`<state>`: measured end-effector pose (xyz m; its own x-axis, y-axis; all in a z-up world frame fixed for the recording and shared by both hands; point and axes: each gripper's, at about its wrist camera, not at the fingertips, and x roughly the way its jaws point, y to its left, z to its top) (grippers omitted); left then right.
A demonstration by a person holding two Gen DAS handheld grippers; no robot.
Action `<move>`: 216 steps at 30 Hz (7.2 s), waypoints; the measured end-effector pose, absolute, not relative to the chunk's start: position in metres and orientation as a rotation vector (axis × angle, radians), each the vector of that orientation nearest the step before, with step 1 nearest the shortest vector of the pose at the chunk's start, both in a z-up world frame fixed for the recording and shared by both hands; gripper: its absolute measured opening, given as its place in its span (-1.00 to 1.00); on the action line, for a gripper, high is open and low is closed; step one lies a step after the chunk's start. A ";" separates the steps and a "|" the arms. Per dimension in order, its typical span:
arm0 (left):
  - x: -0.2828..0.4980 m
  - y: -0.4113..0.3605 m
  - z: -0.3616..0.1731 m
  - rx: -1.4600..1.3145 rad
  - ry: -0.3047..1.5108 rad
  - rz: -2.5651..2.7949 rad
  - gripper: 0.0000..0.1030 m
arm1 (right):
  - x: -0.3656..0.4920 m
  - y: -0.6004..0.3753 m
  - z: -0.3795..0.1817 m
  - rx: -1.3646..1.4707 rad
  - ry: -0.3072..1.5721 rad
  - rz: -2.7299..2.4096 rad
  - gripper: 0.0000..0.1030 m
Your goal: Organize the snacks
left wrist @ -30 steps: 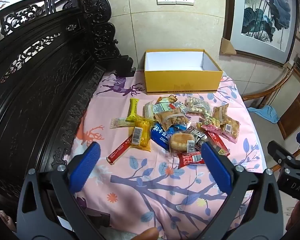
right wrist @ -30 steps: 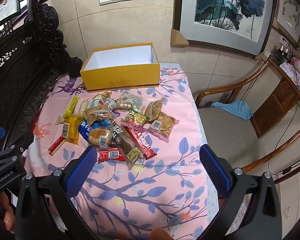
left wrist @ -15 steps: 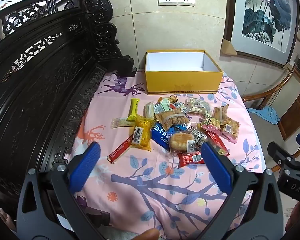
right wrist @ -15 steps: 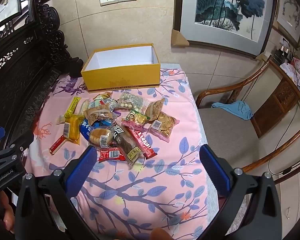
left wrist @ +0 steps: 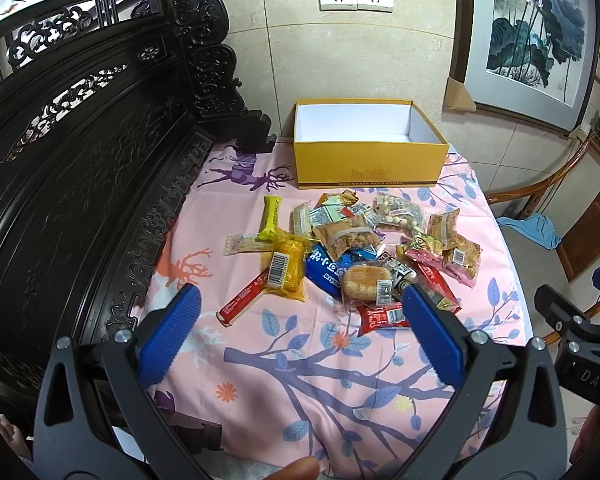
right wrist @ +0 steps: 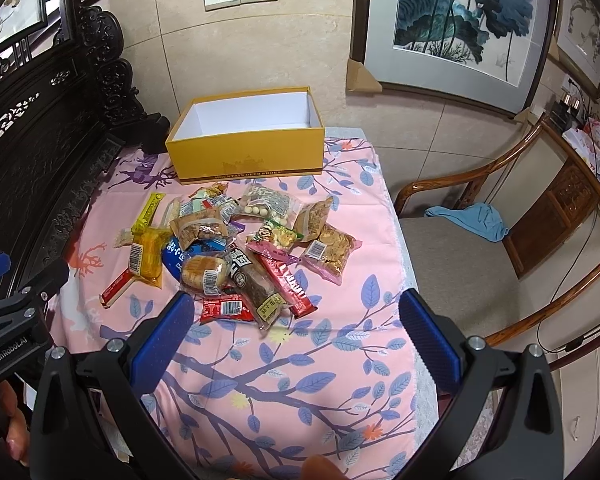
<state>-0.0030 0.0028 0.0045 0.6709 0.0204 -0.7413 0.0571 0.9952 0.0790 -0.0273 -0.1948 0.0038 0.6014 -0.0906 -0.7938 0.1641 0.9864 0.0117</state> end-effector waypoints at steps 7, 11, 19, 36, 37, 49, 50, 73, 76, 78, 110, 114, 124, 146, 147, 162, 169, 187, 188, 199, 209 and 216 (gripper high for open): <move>-0.003 0.003 0.005 0.097 0.834 -0.020 0.96 | -0.027 -0.195 0.004 0.086 0.914 -0.145 0.97; -0.003 0.004 0.005 0.097 0.834 -0.020 0.96 | -0.026 -0.194 0.003 0.086 0.914 -0.146 0.97; -0.003 0.004 0.005 0.097 0.833 -0.019 0.96 | -0.026 -0.193 0.004 0.084 0.915 -0.145 0.97; -0.003 0.006 0.006 0.096 0.833 -0.019 0.96 | -0.026 -0.191 0.003 0.080 0.914 -0.144 0.97; -0.003 0.006 0.006 0.096 0.832 -0.020 0.96 | -0.025 -0.191 0.003 0.080 0.914 -0.144 0.97; -0.003 0.006 0.006 0.095 0.832 -0.019 0.96 | -0.026 -0.191 0.003 0.081 0.914 -0.144 0.97; -0.003 0.006 0.006 0.096 0.831 -0.019 0.96 | -0.025 -0.190 0.003 0.081 0.914 -0.144 0.97; 0.005 0.008 -0.002 0.084 0.835 -0.021 0.96 | -0.013 -0.193 -0.005 0.079 0.925 -0.127 0.97; 0.010 0.008 -0.015 0.087 0.831 -0.022 0.96 | -0.007 -0.195 -0.014 0.075 0.917 -0.099 0.97; 0.015 0.010 -0.025 0.078 0.842 -0.028 0.96 | -0.003 -0.196 -0.024 0.067 0.919 -0.076 0.97; 0.081 -0.001 -0.163 0.137 0.951 -0.136 0.96 | 0.108 -0.176 -0.196 -0.085 1.100 0.445 0.29; 0.084 -0.011 -0.166 0.153 0.961 -0.169 0.96 | 0.114 -0.182 -0.201 -0.095 1.127 0.478 -0.20; 0.103 -0.052 -0.172 0.217 0.952 -0.292 0.96 | 0.105 -0.188 -0.203 -0.085 1.102 0.496 -0.50; 0.118 -0.072 -0.201 0.231 0.949 -0.379 0.27 | 0.084 -0.203 -0.198 0.012 1.090 0.431 -0.54; 0.116 -0.074 -0.198 0.242 0.941 -0.382 0.13 | 0.082 -0.203 -0.196 0.010 1.082 0.431 -0.54; 0.102 -0.082 -0.203 0.312 0.916 -0.325 0.38 | 0.065 -0.207 -0.185 0.047 1.050 0.410 -0.54; 0.111 -0.084 -0.217 0.341 0.928 -0.294 0.20 | 0.076 -0.212 -0.183 0.078 1.063 0.432 -0.54; 0.081 -0.057 -0.132 0.271 0.752 -0.325 -0.12 | 0.068 -0.206 -0.138 0.088 0.954 0.436 -0.54; 0.084 -0.055 -0.127 0.256 0.745 -0.323 -0.12 | 0.071 -0.206 -0.133 0.091 0.946 0.434 -0.54; 0.189 -0.036 -0.050 0.101 0.608 -0.244 -0.12 | 0.182 -0.215 -0.056 0.076 0.754 0.417 -0.55; 0.305 -0.035 -0.029 0.052 0.629 -0.192 -0.12 | 0.317 -0.231 -0.050 0.121 0.787 0.310 -0.55; 0.386 -0.045 -0.045 0.043 0.728 -0.169 -0.14 | 0.390 -0.238 -0.069 0.163 0.862 0.263 -0.53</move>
<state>0.3856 -0.0455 -0.0451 0.7336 -0.1390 -0.6652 0.1685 0.9855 -0.0200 0.3898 -0.2378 -0.0691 0.6215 0.2933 -0.7264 -0.1622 0.9553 0.2470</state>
